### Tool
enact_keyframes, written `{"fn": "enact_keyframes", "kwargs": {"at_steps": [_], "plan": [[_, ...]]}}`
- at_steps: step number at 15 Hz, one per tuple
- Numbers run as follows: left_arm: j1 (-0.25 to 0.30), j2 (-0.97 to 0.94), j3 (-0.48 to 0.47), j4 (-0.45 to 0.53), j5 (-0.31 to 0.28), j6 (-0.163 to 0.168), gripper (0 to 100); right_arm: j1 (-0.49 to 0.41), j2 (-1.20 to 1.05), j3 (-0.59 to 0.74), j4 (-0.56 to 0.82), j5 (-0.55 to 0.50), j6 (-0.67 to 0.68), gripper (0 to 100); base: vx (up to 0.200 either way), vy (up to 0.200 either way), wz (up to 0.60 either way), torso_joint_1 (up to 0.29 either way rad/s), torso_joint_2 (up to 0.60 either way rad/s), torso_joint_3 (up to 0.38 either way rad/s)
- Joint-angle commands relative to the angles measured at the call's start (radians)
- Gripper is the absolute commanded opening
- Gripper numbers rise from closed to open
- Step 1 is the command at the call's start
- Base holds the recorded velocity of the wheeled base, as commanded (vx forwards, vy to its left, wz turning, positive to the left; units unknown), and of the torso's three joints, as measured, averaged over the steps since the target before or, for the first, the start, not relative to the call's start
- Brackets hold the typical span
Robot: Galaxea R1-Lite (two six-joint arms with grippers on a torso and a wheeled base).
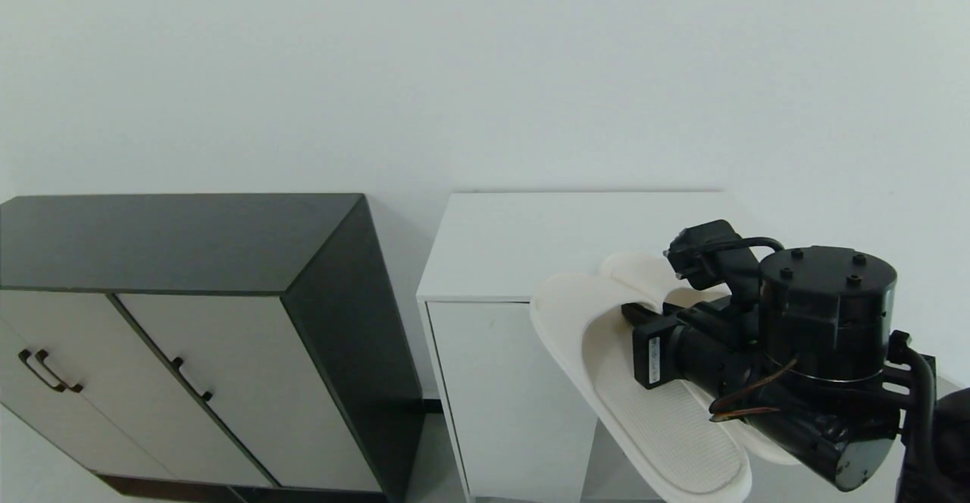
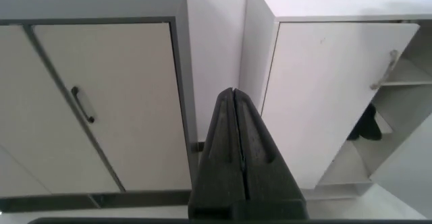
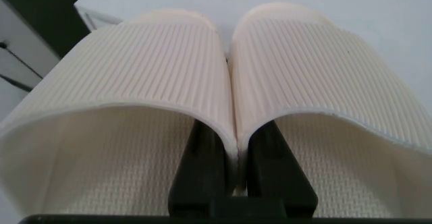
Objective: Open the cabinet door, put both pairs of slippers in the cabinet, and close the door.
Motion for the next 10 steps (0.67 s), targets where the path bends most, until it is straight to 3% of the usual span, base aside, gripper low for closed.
{"fn": "enact_keyframes", "kwargs": {"at_steps": [1, 10], "plan": [[0.0, 0.0, 0.0, 0.0, 0.0, 0.0, 0, -0.002, 0.006, 0.0, 0.001, 0.0, 0.0, 0, -0.2, 0.0, 0.0, 0.002, 0.0, 0.002], [0.0, 0.0, 0.0, 0.0, 0.001, 0.0, 0, -0.007, 0.012, 0.008, -0.001, 0.0, 0.0, 0, 0.0, 0.0, 0.0, 0.0, 0.0, 0.0]]}}
